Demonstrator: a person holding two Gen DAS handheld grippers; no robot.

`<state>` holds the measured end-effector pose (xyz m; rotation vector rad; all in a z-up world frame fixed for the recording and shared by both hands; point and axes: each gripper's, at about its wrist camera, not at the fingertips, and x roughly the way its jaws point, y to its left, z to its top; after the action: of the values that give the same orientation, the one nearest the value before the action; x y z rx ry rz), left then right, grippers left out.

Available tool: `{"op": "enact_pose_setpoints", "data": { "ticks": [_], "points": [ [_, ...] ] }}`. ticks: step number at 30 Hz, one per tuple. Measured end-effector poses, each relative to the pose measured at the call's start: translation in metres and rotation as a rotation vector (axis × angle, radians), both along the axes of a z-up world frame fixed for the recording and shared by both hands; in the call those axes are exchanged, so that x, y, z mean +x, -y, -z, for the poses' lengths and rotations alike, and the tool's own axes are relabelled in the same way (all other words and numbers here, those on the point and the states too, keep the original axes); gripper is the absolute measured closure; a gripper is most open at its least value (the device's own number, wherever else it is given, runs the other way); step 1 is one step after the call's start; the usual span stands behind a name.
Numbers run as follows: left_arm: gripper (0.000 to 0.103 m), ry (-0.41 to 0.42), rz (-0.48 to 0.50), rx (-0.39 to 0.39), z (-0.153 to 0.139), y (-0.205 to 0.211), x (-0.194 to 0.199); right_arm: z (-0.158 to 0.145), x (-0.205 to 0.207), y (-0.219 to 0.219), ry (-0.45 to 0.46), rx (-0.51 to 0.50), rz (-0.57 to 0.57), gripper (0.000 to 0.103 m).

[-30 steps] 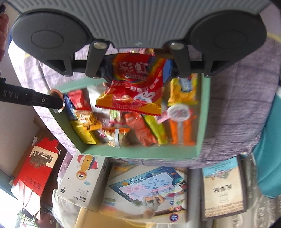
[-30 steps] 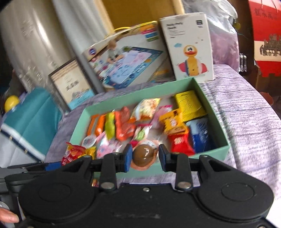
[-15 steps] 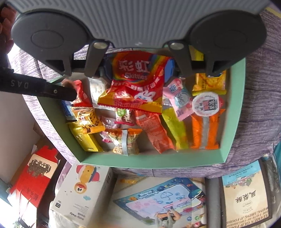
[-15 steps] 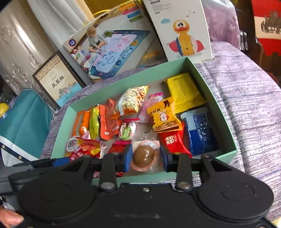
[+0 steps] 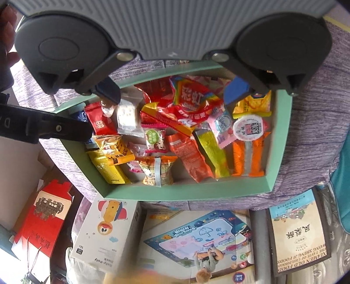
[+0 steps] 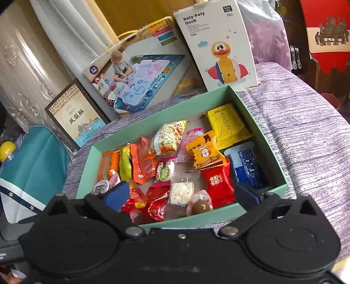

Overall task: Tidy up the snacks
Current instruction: 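Lower the rainbow bag and chocolate egg into the tray and open both tools, then grasp the small pink-print candy with the right tool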

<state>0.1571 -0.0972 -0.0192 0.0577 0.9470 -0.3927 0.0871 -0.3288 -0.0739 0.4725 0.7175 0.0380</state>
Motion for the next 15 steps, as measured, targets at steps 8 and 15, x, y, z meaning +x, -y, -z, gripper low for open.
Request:
{"op": "enact_pose_setpoints", "data": {
  "ticks": [8,15],
  "points": [
    [0.000,0.023,-0.016,-0.016,-0.017,-0.015,-0.023,-0.016,-0.023,-0.014,0.029,-0.017,-0.001,0.000],
    [0.000,0.025,-0.038,-0.020,-0.016,-0.043,-0.043,-0.016,-0.038,-0.032,0.023,-0.010,-0.028,0.000]
  ]
}}
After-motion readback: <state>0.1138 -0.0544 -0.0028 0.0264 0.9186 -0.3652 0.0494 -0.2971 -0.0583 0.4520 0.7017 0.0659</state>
